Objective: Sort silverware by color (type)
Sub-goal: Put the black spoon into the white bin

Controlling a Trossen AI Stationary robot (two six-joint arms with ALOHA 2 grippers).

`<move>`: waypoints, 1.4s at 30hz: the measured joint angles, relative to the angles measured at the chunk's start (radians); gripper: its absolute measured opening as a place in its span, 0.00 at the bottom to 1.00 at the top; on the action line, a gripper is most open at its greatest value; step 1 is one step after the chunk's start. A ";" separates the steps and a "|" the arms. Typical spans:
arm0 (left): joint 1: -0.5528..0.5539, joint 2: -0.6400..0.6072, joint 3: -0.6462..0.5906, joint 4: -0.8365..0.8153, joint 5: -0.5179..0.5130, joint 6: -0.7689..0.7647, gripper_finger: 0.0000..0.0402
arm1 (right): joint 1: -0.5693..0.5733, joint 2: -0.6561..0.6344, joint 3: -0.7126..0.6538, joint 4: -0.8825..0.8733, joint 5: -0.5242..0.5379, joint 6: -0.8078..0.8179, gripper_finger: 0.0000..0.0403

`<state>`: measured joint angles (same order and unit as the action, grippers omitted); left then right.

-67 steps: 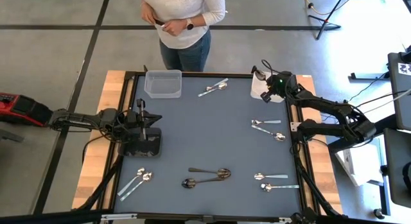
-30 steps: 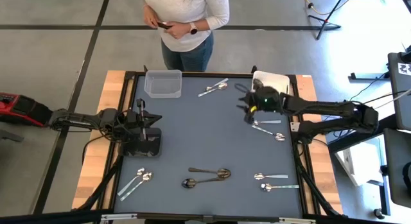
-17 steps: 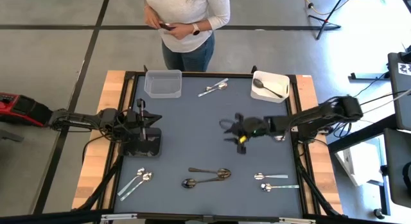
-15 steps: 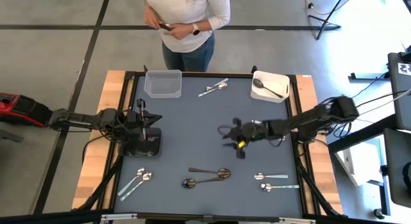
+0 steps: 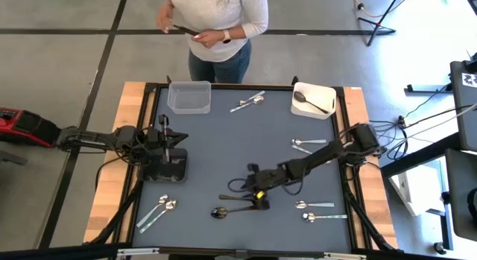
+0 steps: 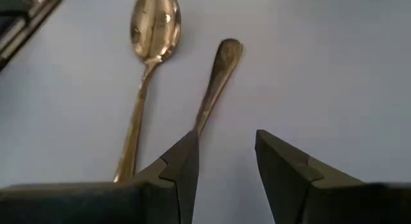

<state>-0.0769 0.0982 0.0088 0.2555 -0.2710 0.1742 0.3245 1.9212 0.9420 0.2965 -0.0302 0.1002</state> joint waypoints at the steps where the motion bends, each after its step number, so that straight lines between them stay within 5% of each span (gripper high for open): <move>1: 0.000 0.000 0.000 0.018 0.000 0.010 0.01 | 0.004 0.016 0.018 -0.011 -0.017 0.011 0.36; 26: 0.000 0.000 0.000 0.028 0.003 0.017 0.01 | 0.042 0.046 0.101 -0.088 -0.086 0.050 0.29; 33: 0.000 0.000 0.000 0.028 0.003 0.017 0.01 | 0.056 0.070 0.098 -0.152 0.038 0.050 0.29; 42: 0.000 0.000 0.000 0.028 0.003 0.011 0.01 | 0.042 0.081 0.102 -0.170 0.042 0.050 0.26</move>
<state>-0.0770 0.0978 0.0090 0.2836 -0.2676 0.1857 0.3664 2.0027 1.0435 0.1264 0.0117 0.1497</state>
